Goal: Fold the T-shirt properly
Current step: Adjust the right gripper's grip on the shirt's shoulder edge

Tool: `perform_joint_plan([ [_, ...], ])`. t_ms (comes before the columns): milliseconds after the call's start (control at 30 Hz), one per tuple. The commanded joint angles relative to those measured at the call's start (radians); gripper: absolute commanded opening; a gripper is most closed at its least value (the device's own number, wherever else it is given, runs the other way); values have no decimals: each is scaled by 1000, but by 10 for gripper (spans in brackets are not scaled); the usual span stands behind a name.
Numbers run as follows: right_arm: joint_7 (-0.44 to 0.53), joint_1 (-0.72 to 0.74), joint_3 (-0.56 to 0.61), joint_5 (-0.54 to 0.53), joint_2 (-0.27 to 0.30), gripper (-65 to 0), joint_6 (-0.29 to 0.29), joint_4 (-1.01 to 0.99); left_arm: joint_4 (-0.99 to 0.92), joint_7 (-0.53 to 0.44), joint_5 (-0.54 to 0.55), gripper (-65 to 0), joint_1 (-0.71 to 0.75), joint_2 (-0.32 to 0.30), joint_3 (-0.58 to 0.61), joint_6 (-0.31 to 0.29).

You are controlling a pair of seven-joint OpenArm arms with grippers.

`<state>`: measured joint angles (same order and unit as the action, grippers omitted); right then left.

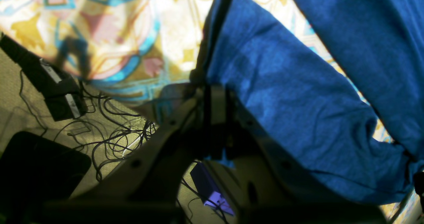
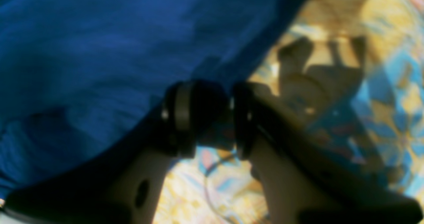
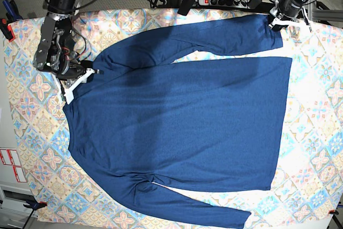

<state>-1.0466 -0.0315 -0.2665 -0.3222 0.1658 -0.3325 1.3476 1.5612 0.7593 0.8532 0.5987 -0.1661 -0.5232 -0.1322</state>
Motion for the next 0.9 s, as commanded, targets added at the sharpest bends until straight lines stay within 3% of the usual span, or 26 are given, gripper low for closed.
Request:
perform_joint_plan([
  [0,9,14,-3,-4,7,-466,0,-6,14,-8,8,-650,7,-11,-7,-7],
  [500,6,34,-3,1,-2,-466,0,-98,14,-8,7,-650,7,-11,-5,-7],
  [867,-59,34,-3,2,-4,-466,0,-101,12,-8,5,-650,7,-10,-4,-7],
])
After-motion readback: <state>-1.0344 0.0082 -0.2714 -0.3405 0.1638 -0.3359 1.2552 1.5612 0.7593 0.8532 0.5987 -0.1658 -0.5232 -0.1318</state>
